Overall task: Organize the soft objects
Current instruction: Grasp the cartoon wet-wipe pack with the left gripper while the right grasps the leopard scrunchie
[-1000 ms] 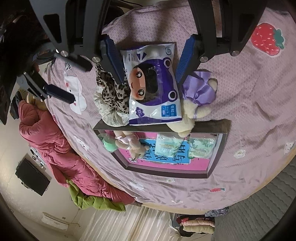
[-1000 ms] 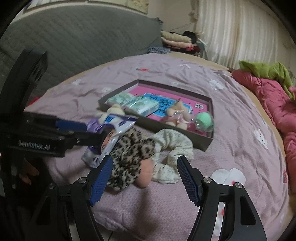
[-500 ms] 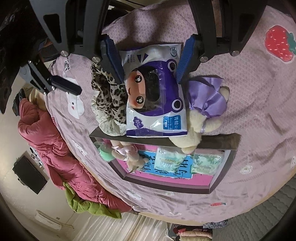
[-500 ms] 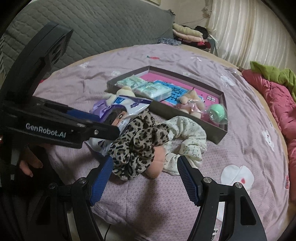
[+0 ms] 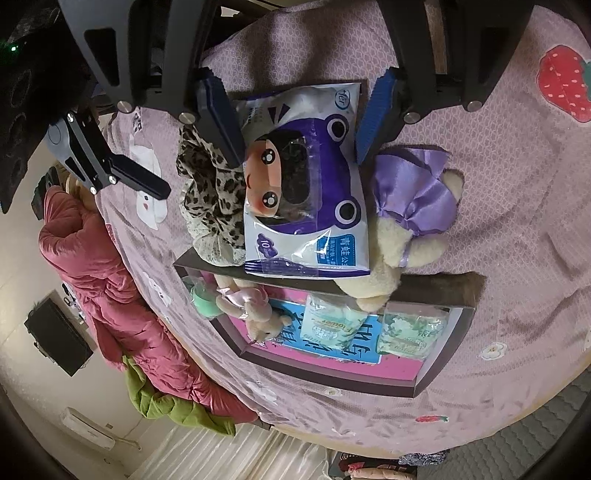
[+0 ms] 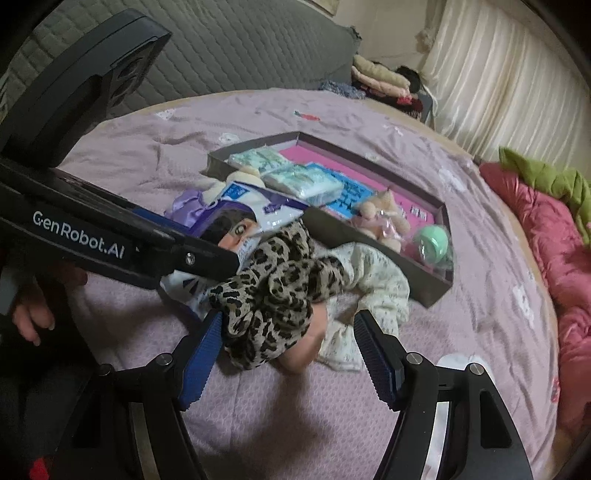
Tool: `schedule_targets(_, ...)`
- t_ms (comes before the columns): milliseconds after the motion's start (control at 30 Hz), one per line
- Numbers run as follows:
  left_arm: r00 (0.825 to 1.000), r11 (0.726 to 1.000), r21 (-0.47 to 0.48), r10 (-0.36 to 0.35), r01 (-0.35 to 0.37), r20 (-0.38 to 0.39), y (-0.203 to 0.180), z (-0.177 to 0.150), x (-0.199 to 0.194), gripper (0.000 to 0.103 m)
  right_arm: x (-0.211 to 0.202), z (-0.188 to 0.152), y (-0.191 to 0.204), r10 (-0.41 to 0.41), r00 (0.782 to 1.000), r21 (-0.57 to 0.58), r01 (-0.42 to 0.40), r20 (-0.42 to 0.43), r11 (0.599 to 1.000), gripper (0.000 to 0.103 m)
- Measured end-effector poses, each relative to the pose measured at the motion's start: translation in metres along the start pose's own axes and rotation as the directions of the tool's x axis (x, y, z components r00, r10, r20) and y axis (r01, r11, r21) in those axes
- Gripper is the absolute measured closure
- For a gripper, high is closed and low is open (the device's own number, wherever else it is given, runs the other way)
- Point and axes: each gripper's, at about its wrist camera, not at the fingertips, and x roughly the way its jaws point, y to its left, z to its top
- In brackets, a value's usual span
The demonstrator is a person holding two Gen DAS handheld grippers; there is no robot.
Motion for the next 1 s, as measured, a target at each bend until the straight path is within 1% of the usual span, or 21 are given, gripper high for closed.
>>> schedule_targets(100,1.000,1.000,-0.002,-0.003,0.003,-0.003,0.000,0.000,-0.001,0.042,0.006,0.004,0.000,0.005,1.000,0.003,-0.005,0.002,1.000,0.030)
schedule_targets(200,1.000,1.000,-0.010,-0.010,0.010,-0.001,0.001,0.000,-0.002,0.042,0.010,0.007,-0.007,0.015,1.000,0.031,-0.015,0.009,0.999,0.031)
schedule_targets(233,1.000,1.000,-0.010,-0.011,0.011,-0.001,0.001,0.001,-0.002,0.042,0.010,0.009,-0.011,0.023,1.000,0.048,-0.024,0.014,0.999,0.038)
schedule_targets(333,1.000,1.000,-0.011,-0.016,0.016,-0.008,0.001,0.000,0.000,0.041,0.012,0.012,-0.022,0.024,0.999,0.090,-0.026,0.025,0.996,0.052)
schedule_targets(367,1.000,1.000,-0.011,-0.017,0.016,-0.010,0.001,0.000,0.000,0.041,0.013,0.012,-0.024,0.030,0.999,0.101,-0.032,0.026,0.994,0.054)
schedule_targets(433,1.000,1.000,-0.010,-0.016,0.016,-0.011,-0.001,0.000,0.002,0.041,0.016,0.013,-0.029,0.027,0.999,0.116,-0.030,0.020,0.993,0.063)
schedule_targets(533,1.000,1.000,-0.018,-0.015,0.015,-0.011,-0.002,0.002,0.005,0.041,0.017,0.014,-0.036,0.038,0.999,0.150,-0.041,0.025,0.988,0.070)
schedule_targets(633,1.000,1.000,-0.023,0.002,-0.003,-0.007,-0.006,0.004,0.009,0.041,0.016,0.015,-0.044,0.033,0.999,0.183,-0.039,0.032,0.982,0.073)
schedule_targets(733,0.999,0.999,-0.023,0.037,-0.038,-0.018,-0.011,0.006,0.017,0.040,0.016,0.015,-0.051,0.034,0.999,0.209,-0.039,0.029,0.977,0.074)
schedule_targets(800,0.999,0.999,-0.023,0.048,-0.048,-0.024,-0.014,0.008,0.023,0.040,0.017,0.015,-0.054,0.039,0.999,0.218,-0.045,0.028,0.975,0.074)
schedule_targets(833,0.998,0.998,-0.021,0.054,-0.054,-0.026,-0.016,0.009,0.025,0.041,0.017,0.015,-0.054,0.037,0.999,0.220,-0.042,0.028,0.975,0.076)
schedule_targets(867,0.998,0.998,-0.019,0.065,-0.066,-0.024,-0.018,0.011,0.027,0.041,0.017,0.015,-0.055,0.028,0.999,0.221,-0.033,0.024,0.975,0.077)
schedule_targets(967,0.993,0.993,0.002,0.117,-0.117,-0.022,-0.022,0.015,0.033,0.041,0.018,0.015,-0.060,0.037,0.999,0.245,-0.043,0.028,0.968,0.077)
schedule_targets(1000,0.993,0.993,0.003,0.115,-0.115,-0.026,-0.023,0.016,0.034,0.041,0.018,0.015,-0.060,0.034,0.999,0.243,-0.039,0.027,0.969,0.077)
